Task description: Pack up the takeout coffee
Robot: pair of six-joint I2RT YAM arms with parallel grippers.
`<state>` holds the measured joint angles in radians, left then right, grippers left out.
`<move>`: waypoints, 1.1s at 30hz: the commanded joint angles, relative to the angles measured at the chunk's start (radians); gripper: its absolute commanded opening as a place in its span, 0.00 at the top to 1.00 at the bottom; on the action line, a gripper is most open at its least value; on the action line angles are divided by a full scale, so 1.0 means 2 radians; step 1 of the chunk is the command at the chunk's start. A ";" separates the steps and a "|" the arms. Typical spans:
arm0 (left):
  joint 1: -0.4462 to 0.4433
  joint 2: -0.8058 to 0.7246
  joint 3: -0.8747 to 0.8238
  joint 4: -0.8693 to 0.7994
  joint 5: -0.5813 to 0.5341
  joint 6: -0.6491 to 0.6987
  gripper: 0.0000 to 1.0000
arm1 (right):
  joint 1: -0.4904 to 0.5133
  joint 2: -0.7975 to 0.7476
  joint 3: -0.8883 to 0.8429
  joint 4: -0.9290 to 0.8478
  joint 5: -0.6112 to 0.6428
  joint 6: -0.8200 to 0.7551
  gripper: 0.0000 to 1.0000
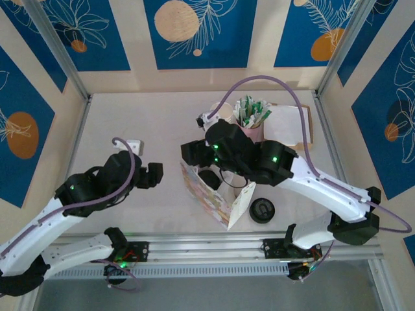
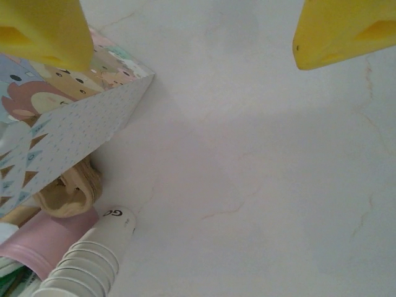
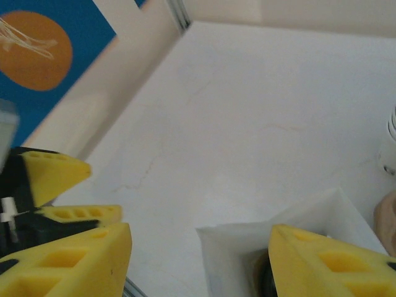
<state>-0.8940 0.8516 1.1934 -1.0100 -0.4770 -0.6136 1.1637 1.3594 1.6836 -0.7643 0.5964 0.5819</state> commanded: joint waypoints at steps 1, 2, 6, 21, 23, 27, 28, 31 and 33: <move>0.004 0.010 0.056 0.006 -0.034 0.066 0.12 | 0.002 -0.038 0.034 0.044 0.033 -0.061 0.37; 0.004 0.015 0.067 0.006 -0.046 0.079 0.11 | 0.001 -0.047 0.033 0.053 0.046 -0.074 0.36; 0.004 0.033 0.098 0.035 -0.104 0.140 0.00 | -0.023 -0.100 0.000 0.099 0.107 -0.110 0.26; 0.226 0.080 -0.042 0.232 -0.104 0.107 0.00 | -0.436 -0.300 -0.427 0.340 -0.027 -0.135 0.06; 0.251 0.089 -0.075 0.269 -0.102 0.105 0.00 | -0.474 -0.292 -0.470 0.376 -0.058 -0.153 0.06; 0.278 0.108 -0.153 0.367 -0.112 0.133 0.00 | -0.524 -0.249 -0.557 0.482 -0.086 -0.185 0.04; 0.283 0.115 -0.167 0.382 -0.122 0.133 0.00 | -0.534 -0.232 -0.572 0.504 -0.089 -0.184 0.03; 0.298 0.146 -0.205 0.437 -0.145 0.145 0.00 | -0.566 -0.165 -0.603 0.563 -0.130 -0.178 0.03; 0.301 0.168 -0.236 0.500 -0.152 0.198 0.00 | -0.567 -0.121 -0.607 0.582 -0.135 -0.192 0.02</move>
<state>-0.3088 1.1534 0.7761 -0.2256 -0.7376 -0.3099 0.0391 1.0565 0.4824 0.2180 0.4038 0.2379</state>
